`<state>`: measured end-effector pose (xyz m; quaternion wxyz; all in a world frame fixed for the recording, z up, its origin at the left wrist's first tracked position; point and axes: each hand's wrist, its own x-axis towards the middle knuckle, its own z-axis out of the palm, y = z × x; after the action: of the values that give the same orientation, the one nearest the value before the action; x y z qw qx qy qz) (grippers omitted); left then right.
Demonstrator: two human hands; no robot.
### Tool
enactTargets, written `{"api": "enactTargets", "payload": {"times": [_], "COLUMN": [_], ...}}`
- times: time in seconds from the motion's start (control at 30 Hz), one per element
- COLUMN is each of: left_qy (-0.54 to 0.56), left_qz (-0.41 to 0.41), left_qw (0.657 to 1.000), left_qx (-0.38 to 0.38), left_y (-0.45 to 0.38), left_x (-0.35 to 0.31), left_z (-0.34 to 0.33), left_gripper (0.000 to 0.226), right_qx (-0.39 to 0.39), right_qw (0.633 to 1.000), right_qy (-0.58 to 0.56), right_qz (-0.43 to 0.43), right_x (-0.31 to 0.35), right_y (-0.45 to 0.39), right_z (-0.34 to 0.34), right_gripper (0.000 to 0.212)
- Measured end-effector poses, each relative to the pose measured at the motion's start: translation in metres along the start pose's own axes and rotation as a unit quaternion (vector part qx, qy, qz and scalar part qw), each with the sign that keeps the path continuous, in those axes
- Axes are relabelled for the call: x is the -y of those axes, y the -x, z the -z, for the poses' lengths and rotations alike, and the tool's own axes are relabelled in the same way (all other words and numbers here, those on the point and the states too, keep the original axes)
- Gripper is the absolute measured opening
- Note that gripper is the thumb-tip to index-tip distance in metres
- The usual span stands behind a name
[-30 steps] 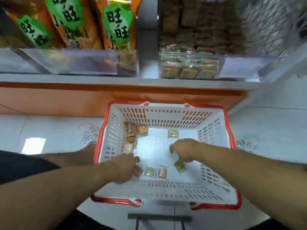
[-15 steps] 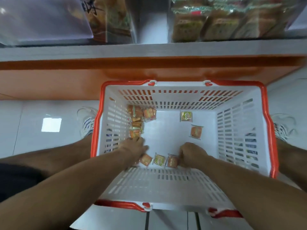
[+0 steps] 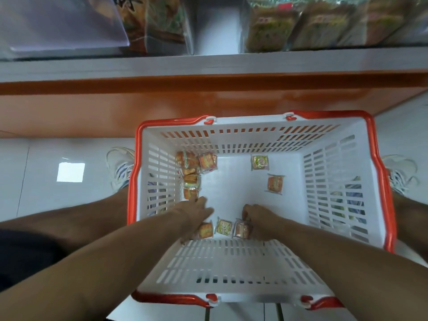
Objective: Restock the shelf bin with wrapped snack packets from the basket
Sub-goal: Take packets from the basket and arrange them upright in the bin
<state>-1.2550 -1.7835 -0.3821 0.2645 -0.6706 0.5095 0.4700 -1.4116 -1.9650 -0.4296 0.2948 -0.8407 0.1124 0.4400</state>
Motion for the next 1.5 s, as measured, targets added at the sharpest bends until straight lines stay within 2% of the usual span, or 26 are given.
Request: {"api": "enactTargets", "payload": {"times": [0.07,0.17,0.3,0.37,0.43,0.53,0.63,0.77,0.87,1.03,1.13,1.27,1.3,1.4,1.5], "left_qy": [0.000,0.010,-0.033,-0.034,-0.029,0.000,0.041,0.142,0.231,0.353,0.368,0.389,0.407,0.471,0.601], "left_qz": [0.004,0.017,0.015,0.010,0.011,0.017,0.013,-0.002,0.010,0.039,0.054,0.057,0.055,0.020,-0.055], "left_qw": [1.000,1.000,0.999,0.999,0.999,0.999,0.999,0.990,0.973,0.935,0.928,0.919,0.911,0.882,0.797], "left_qx": [-0.005,0.000,0.001,-0.010,-0.020,-0.034,-0.024,0.004,0.007,0.009,0.023,0.022,0.016,-0.011,-0.027], "left_y": [-0.001,-0.002,0.000,0.001,0.003,0.004,0.004,0.002,-0.003,-0.011,-0.013,-0.014,-0.013,-0.003,0.021], "left_x": [-0.001,-0.001,0.000,-0.002,-0.005,-0.012,-0.016,-0.017,-0.019,-0.021,-0.023,-0.026,-0.027,-0.020,-0.012], "left_z": [0.000,-0.001,-0.009,-0.013,-0.013,-0.014,-0.012,-0.017,-0.019,-0.015,-0.014,-0.010,-0.008,0.005,0.034], "left_gripper": [0.111,0.084,0.081,0.084,0.072,0.050,0.039,0.036,0.045,0.053,0.047,0.047,0.048,0.050,0.050], "right_qx": [0.010,-0.008,-0.028,-0.025,-0.021,-0.021,-0.048,-0.035,-0.011,-0.023,-0.032,-0.016,-0.012,-0.013,-0.049], "right_qw": [1.000,1.000,0.997,0.998,0.999,0.998,0.999,0.996,0.990,0.997,0.997,0.990,0.987,0.986,0.998], "right_qy": [-0.013,-0.021,-0.078,-0.059,-0.026,0.043,-0.006,-0.081,-0.137,-0.072,-0.064,-0.127,-0.151,-0.159,-0.031], "right_qz": [0.008,0.013,-0.012,0.000,0.017,0.038,0.009,-0.004,-0.017,-0.024,-0.037,-0.053,-0.055,-0.039,-0.022], "right_x": [0.000,0.002,0.012,0.017,0.024,0.036,0.047,0.055,0.054,0.060,0.065,0.069,0.070,0.075,0.081], "right_y": [-0.002,-0.006,-0.012,-0.011,-0.006,-0.004,-0.005,-0.010,-0.014,-0.017,-0.017,-0.015,-0.013,-0.002,0.018], "right_z": [-0.002,-0.007,-0.001,0.002,0.001,-0.007,-0.012,-0.013,-0.012,-0.014,-0.015,-0.008,-0.002,0.025,0.066], "right_gripper": [0.053,0.044,0.032,0.033,0.041,0.045,0.038,0.043,0.058,0.032,0.024,0.007,0.009,0.016,0.024]}}
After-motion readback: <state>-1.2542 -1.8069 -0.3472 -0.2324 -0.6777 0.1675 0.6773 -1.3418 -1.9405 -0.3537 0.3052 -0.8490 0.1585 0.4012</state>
